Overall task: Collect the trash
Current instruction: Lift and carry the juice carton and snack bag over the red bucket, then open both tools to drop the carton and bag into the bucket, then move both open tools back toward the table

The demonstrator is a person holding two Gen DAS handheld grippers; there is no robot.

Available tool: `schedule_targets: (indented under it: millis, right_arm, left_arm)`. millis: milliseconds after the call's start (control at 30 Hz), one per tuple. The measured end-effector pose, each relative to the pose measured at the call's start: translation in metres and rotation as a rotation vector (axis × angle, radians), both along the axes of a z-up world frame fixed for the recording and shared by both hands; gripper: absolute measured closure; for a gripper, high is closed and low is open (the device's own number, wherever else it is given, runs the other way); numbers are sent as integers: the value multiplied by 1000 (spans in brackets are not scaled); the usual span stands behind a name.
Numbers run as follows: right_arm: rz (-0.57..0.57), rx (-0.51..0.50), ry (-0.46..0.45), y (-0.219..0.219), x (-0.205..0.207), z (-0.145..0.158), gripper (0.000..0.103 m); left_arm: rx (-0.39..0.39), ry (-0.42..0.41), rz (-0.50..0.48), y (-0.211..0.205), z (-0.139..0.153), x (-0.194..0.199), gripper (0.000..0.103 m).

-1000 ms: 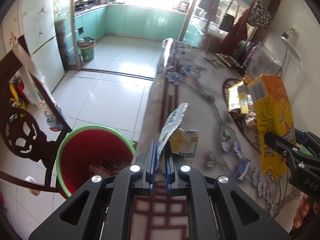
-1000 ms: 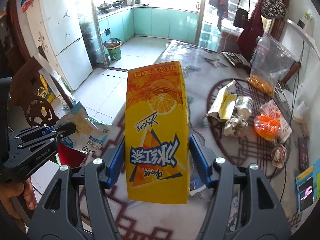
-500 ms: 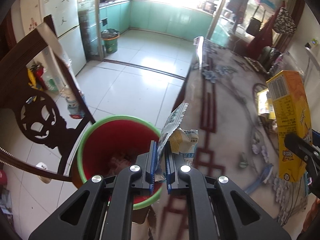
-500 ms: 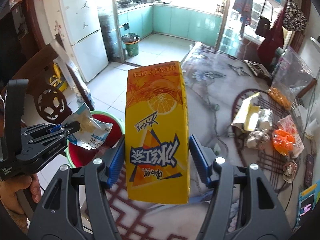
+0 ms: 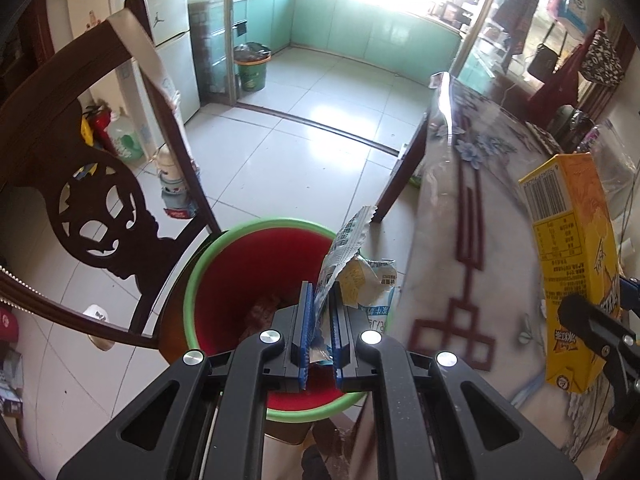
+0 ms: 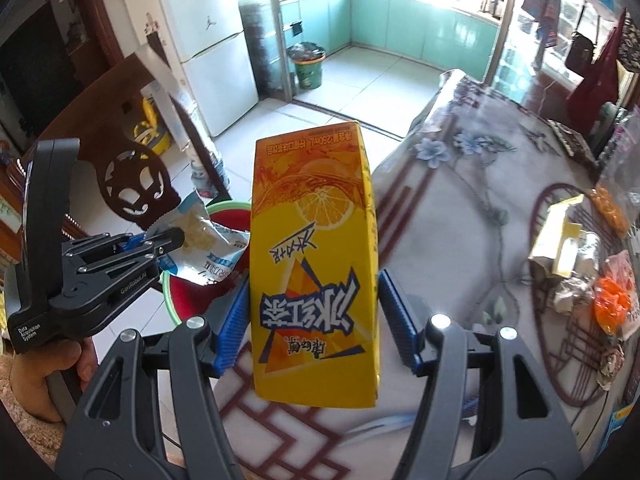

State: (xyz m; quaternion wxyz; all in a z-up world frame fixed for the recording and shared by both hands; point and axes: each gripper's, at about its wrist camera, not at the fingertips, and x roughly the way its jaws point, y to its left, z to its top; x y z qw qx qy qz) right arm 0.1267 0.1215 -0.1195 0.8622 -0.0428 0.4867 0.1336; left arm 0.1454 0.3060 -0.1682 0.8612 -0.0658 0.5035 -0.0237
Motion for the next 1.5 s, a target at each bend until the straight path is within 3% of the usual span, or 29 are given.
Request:
schedule_targets:
  millis: [133,467,733,767,800,833,1167,1500]
  right_arm:
    - [59,-14,14,20,7,-9,43]
    - [144,86,88,42,18,-21,42]
    - [164,89,70,51,20,-22,43]
    - [157,94,61,50,20,-20,40]
    - [150,95,56,49,20,-20,34]
    - [139,94,49,48,20,-19,34]
    - [49,104,52,13,11,-11,34]
    - [-149,115,16,-68,-17,1,32]
  left_arm:
    - [9,15,31,12,-6,5,97]
    - [1,53,82,35,-19,6,97]
    - [11,64,110,45,-23,8,95]
    - [18,63,117,45,-23,9,86]
    - [23,70,121,46,-24,10,57]
    - [22,71,126,46,-24,10,41]
    - [-9,26,40,21,-11,7,39]
    - [-19,3,-119,-42,2,8,39]
